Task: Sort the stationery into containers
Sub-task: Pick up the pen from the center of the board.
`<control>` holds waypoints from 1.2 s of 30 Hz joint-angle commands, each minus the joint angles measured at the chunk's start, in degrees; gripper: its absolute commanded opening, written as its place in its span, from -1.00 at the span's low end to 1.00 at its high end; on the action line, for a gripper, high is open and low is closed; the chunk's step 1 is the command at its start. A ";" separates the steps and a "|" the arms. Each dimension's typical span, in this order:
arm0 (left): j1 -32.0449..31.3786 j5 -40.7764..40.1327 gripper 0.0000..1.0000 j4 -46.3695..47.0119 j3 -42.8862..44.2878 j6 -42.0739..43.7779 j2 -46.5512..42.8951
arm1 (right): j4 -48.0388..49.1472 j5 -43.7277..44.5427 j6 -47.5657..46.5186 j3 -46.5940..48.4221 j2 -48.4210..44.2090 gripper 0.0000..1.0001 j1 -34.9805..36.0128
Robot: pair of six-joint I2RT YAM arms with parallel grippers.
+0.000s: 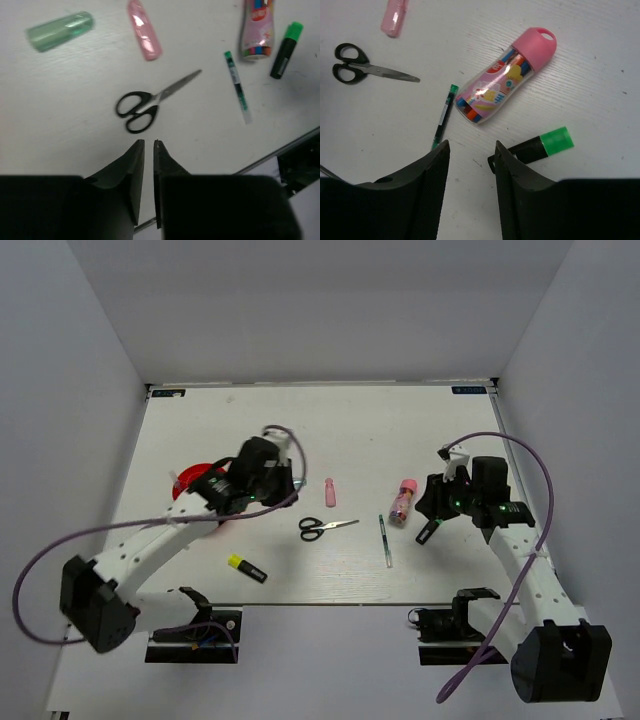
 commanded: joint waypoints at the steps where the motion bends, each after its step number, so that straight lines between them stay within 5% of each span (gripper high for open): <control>1: -7.07 -3.22 -0.58 -4.96 6.57 -2.18 7.70 | 0.09 8.02 2.46 2.50 0.25 -0.12 0.01; 3: -11.02 -3.57 -1.00 -6.63 14.02 -6.99 17.10 | 0.18 9.72 4.31 2.68 0.60 -0.32 -0.08; 5: -14.18 -4.63 -1.00 -5.42 18.52 -9.13 23.33 | -0.17 14.11 6.58 3.29 1.48 -0.65 -0.08; 9: -17.53 -6.13 -0.31 -2.96 24.94 -16.77 34.42 | -4.20 15.70 9.05 5.93 4.99 -0.86 -0.17; 10: -17.97 -5.95 -0.12 -2.34 27.39 -18.17 36.97 | -4.82 15.79 9.32 6.37 5.69 -0.86 -0.25; 13: -20.26 -7.08 -0.01 -1.54 32.41 -22.03 42.78 | -4.83 18.68 10.11 6.90 4.65 -0.81 -0.25; 16: -22.89 -10.84 0.19 -2.15 35.49 -25.81 46.92 | -3.51 22.11 10.99 6.28 2.46 -0.45 -0.25; 19: -26.83 -16.20 0.19 -0.06 35.07 -28.37 48.76 | -2.90 23.26 11.52 6.02 0.78 -0.21 -0.25; 36: -28.87 -20.10 -0.01 -4.09 40.68 -33.13 57.65 | -2.98 24.14 11.69 5.93 -2.74 -0.18 -0.25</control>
